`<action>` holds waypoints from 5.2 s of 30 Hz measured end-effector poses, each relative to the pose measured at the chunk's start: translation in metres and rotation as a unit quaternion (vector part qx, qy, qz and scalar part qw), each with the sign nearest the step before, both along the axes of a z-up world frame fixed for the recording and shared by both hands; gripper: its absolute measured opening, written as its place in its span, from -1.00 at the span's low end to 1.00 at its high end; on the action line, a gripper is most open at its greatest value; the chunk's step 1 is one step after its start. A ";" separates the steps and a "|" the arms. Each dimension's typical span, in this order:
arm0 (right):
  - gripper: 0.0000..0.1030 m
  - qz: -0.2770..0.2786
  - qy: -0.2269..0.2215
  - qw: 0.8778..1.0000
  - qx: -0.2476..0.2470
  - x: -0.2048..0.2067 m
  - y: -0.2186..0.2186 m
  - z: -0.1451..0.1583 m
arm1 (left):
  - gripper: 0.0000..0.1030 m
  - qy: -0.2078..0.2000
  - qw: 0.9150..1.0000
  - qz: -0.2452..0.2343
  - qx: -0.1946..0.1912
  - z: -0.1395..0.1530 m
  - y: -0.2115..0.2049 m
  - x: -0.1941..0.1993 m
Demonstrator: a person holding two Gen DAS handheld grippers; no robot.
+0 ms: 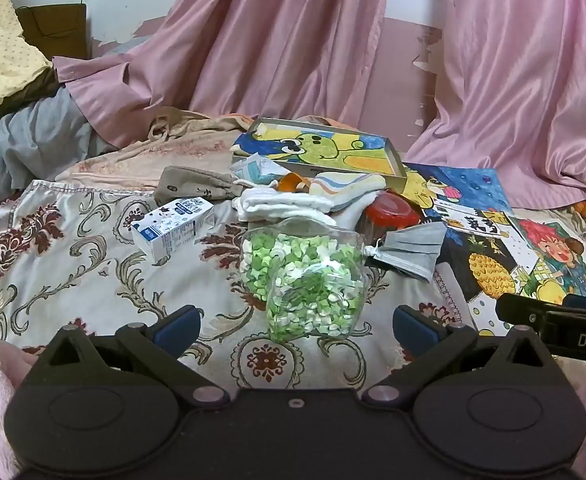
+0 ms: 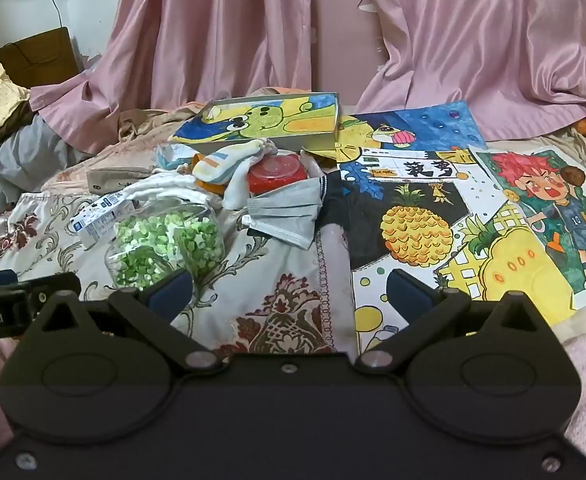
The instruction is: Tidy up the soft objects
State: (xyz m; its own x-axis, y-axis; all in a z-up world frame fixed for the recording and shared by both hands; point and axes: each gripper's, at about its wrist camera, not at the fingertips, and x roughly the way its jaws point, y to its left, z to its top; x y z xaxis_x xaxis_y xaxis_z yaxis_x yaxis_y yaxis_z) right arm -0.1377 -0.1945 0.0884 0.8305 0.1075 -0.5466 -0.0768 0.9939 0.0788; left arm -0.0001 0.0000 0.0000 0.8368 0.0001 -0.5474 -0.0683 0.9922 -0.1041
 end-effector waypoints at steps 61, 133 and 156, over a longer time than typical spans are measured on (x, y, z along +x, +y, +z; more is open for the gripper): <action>0.99 0.000 0.001 1.000 0.002 0.000 -0.001 -0.001 | 0.98 0.003 1.000 0.000 -0.002 0.000 0.000 0.000; 0.79 0.172 -0.075 0.963 -0.195 0.137 0.052 -0.045 | 0.76 0.019 0.961 -0.239 0.137 -0.004 -0.052 0.262; -0.33 0.212 -0.046 0.949 -0.228 0.170 0.070 -0.079 | -0.39 0.086 0.961 -0.258 0.060 -0.016 -0.042 0.307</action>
